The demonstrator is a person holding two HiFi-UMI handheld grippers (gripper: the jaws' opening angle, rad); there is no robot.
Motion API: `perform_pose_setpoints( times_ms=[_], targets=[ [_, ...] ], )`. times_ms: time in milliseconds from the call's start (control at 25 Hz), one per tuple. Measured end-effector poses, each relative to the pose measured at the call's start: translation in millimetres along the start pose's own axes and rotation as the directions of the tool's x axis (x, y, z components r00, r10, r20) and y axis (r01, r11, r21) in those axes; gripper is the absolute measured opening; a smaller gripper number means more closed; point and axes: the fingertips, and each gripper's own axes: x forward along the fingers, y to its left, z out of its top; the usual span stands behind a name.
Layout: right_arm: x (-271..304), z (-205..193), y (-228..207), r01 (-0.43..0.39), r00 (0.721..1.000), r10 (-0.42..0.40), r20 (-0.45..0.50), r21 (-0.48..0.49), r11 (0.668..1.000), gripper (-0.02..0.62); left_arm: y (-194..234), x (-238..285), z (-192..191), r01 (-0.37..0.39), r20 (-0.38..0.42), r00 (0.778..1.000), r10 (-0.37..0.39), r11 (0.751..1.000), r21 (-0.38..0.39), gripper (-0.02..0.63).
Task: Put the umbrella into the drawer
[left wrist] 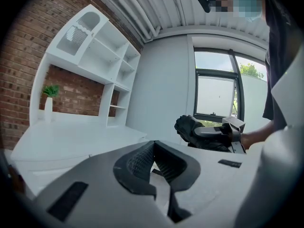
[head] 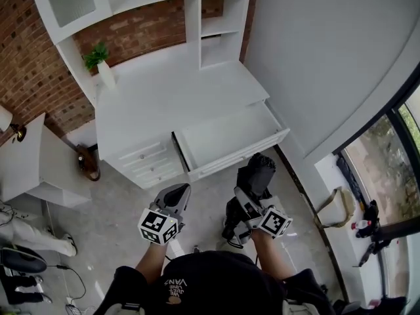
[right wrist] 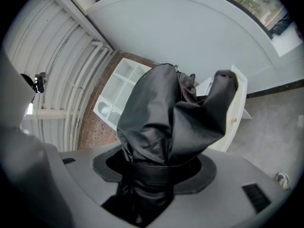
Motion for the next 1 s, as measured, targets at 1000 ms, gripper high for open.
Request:
perform_pose_setpoints(
  times_ms=[1000],
  targets=[
    [141.7,126.2,-115.2,-0.127,0.918,0.07,-0.389,-0.121,0.985,0.256,45.8,131.6,11.6,-0.338,0.01,0.94,0.34,0.937,-0.086,0.008]
  ],
)
